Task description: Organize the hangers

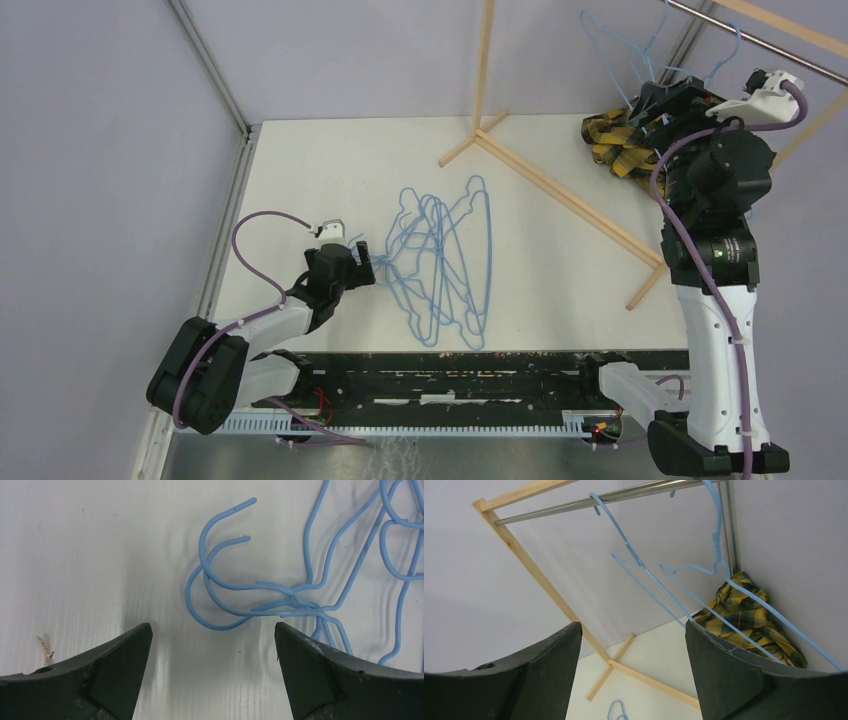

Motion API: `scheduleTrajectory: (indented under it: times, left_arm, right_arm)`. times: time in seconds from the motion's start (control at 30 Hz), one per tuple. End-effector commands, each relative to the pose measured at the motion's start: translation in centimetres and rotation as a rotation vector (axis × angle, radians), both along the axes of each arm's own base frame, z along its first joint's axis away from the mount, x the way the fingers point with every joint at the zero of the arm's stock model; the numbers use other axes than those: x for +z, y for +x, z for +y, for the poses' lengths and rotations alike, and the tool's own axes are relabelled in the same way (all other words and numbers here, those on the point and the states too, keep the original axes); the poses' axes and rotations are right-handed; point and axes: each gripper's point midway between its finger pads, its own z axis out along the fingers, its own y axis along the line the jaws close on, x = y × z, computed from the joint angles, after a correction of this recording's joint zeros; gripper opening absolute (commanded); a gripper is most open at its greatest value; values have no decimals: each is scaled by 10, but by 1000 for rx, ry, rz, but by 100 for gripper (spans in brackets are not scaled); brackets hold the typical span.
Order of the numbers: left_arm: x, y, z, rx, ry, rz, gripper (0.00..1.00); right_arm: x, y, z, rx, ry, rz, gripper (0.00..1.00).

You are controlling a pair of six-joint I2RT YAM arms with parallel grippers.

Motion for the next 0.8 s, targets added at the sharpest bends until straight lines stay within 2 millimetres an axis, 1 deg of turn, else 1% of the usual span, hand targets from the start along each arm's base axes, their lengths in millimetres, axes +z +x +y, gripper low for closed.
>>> scheduleTrajectory:
  times: [0.0, 0.1, 0.17, 0.23, 0.3, 0.37, 0.4, 0.47, 0.5, 0.57, 0.6, 0.67, 0.7, 0.77]
  left_arm:
    - [15, 12, -7, -5, -21, -60, 99]
    - [15, 13, -6, -2, -20, -61, 99]
    - [15, 13, -6, -3, -20, -61, 99]
    - [15, 13, -6, -3, -20, -60, 99]
    - [15, 13, -7, -3, -18, -58, 99]
    - [14, 14, -6, -2, -15, -56, 99]
    - [14, 14, -6, -2, -15, -56, 99]
    - [14, 13, -6, -1, -15, -57, 99]
    - [14, 13, -5, 1, -14, -57, 99]
    - [15, 13, -5, 1, -16, -60, 99]
    - [14, 13, -5, 3, -16, -60, 99]
    - [15, 13, -5, 3, -16, -62, 99]
    - [15, 13, -5, 3, -16, -63, 99]
    - [15, 13, -5, 3, -15, -61, 99]
  right_arm:
    - [-4, -2, 1, 13, -83, 39, 83]
    - [-2, 2, 32, 182, -108, 71, 78]
    - [-2, 2, 60, 306, -122, 99, 75]
    - [-5, -1, 86, 370, -163, 118, 73]
    - [-16, -1, 110, 407, -225, 160, 73]
    - [-37, 2, 142, 498, -265, 218, 73]
    - [-49, 3, 157, 542, -273, 247, 72]
    - [-79, 6, 188, 604, -303, 310, 72]
    - [-98, 7, 203, 630, -326, 349, 72]
    - [-138, 6, 233, 675, -375, 434, 72]
    - [-164, 3, 249, 702, -401, 486, 72]
    - [-209, -5, 276, 747, -443, 566, 71]
    - [-230, -11, 289, 769, -460, 600, 71]
    - [-270, -22, 306, 801, -496, 677, 72]
